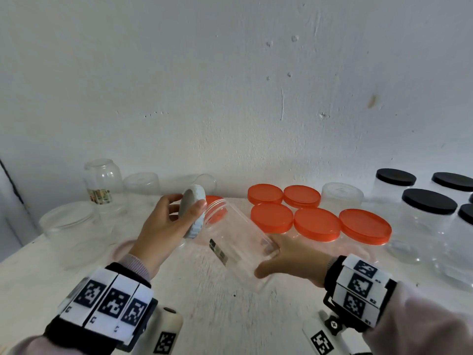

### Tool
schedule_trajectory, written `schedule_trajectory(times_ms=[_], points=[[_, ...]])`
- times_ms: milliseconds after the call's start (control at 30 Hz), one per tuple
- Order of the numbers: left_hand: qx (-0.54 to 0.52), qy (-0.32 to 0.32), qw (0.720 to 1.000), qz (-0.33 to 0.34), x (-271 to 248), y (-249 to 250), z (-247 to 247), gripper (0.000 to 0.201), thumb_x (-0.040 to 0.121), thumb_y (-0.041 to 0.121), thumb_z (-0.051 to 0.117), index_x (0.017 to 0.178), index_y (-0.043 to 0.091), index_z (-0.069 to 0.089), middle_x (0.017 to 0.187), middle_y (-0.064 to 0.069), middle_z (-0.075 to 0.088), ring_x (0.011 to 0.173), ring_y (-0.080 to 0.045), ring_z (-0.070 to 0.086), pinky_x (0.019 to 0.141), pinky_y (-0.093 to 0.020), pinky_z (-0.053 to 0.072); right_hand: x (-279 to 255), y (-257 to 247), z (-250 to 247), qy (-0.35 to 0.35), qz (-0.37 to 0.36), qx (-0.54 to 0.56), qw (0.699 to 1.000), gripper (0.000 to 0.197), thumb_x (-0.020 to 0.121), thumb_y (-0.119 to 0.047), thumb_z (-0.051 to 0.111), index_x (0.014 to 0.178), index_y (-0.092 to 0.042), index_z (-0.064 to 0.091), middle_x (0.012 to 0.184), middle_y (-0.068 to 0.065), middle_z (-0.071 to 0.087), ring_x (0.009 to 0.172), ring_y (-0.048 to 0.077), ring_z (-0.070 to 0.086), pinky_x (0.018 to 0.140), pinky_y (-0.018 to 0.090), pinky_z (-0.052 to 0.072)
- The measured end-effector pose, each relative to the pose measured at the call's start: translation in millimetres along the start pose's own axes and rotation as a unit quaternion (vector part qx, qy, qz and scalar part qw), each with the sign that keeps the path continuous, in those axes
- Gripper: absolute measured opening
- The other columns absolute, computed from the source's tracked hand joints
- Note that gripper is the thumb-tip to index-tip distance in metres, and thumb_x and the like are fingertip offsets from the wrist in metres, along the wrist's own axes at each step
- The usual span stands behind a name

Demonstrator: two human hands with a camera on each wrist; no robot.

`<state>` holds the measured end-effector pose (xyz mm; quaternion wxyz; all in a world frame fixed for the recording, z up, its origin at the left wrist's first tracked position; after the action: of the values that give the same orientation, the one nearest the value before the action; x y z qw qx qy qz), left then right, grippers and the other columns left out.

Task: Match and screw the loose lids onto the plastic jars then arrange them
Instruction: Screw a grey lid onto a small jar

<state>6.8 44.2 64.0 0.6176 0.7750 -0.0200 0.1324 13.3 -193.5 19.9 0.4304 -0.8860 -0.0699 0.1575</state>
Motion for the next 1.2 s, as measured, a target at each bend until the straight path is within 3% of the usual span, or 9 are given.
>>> schedule_trajectory(times_ms=[133,333,567,833,967,1033,1200], points=[[0.006,-0.002,1.0,0.004,0.5,1.4,1.5,0.063,0.062,0.062,0.063,0.116,0.031,0.051,0.104,0.015,0.062,0.094,0.0,0.061,0.07,-0.018,0.048,9.4,8.1,8.0,-0.017,0.017,-0.04,0.999,0.078,0.054,-0.037,0.087,0.116,-0.023,0.04,0.112,-0.007,0.051,0.102,0.012,0.054,0.092,0.032,0.051],[0.029,-0.013,0.999,0.015,0.8,3.3,8.8,0.066,0.064,0.061,0.064,0.119,0.029,0.05,0.109,0.014,0.061,0.098,-0.002,0.06,0.073,-0.02,0.05,19.3,15.2,11.5,-0.032,0.031,-0.095,0.994,0.094,0.051,-0.042,0.088,0.125,-0.021,0.034,0.116,-0.006,0.05,0.105,0.014,0.053,0.096,0.037,0.049],[0.043,-0.013,0.999,0.023,2.1,5.7,13.2,0.075,0.059,0.063,0.066,0.122,0.026,0.05,0.113,0.011,0.062,0.103,-0.009,0.061,0.089,-0.037,0.054,15.3,23.0,4.7,-0.056,0.035,-0.082,0.994,0.107,0.049,-0.041,0.091,0.133,-0.023,0.026,0.133,-0.006,0.047,0.122,0.018,0.048,0.104,0.039,0.043],[0.032,-0.052,0.997,0.041,-2.1,11.3,26.8,0.085,0.05,0.069,0.064,0.124,0.028,0.049,0.112,0.014,0.06,0.1,-0.002,0.06,0.071,-0.016,0.048,3.5,36.9,-10.3,-0.073,0.051,-0.084,0.992,0.116,0.057,-0.029,0.091,0.144,-0.024,0.015,0.147,-0.006,0.038,0.133,0.022,0.039,0.109,0.045,0.036],[0.029,-0.063,0.996,0.049,-3.3,12.2,34.1,0.085,0.051,0.069,0.065,0.125,0.028,0.05,0.114,0.016,0.059,0.102,-0.001,0.059,0.074,-0.018,0.048,-1.7,36.2,-18.7,-0.082,0.039,0.016,0.996,0.113,0.057,-0.024,0.09,0.143,-0.037,0.018,0.145,-0.013,0.039,0.122,0.019,0.045,0.095,0.036,0.047],[0.031,-0.071,0.996,0.052,-3.5,12.5,37.6,0.084,0.053,0.068,0.065,0.125,0.027,0.05,0.114,0.016,0.06,0.102,-0.001,0.059,0.075,-0.019,0.049,-3.1,32.3,-22.1,-0.073,0.021,0.042,0.996,0.109,0.06,-0.026,0.089,0.141,-0.043,0.018,0.14,-0.015,0.043,0.118,0.017,0.05,0.089,0.037,0.05],[0.049,-0.09,0.993,0.058,-3.0,16.8,46.0,0.083,0.056,0.067,0.066,0.127,0.027,0.049,0.117,0.014,0.059,0.106,-0.004,0.059,0.08,-0.023,0.051,-2.5,26.8,-21.4,-0.057,0.003,0.032,0.998,0.084,0.062,-0.021,0.088,0.127,-0.038,0.037,0.124,-0.011,0.05,0.099,0.018,0.062,0.079,0.037,0.058]])
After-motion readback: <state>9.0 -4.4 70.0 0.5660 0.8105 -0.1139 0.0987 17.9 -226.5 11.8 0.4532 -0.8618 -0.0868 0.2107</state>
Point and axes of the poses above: each hand's wrist, its own x-axis towards the middle knuckle, its own z-axis out of the palm, y = z × x, the point moved 2 cm from there along x, towards the middle knuckle
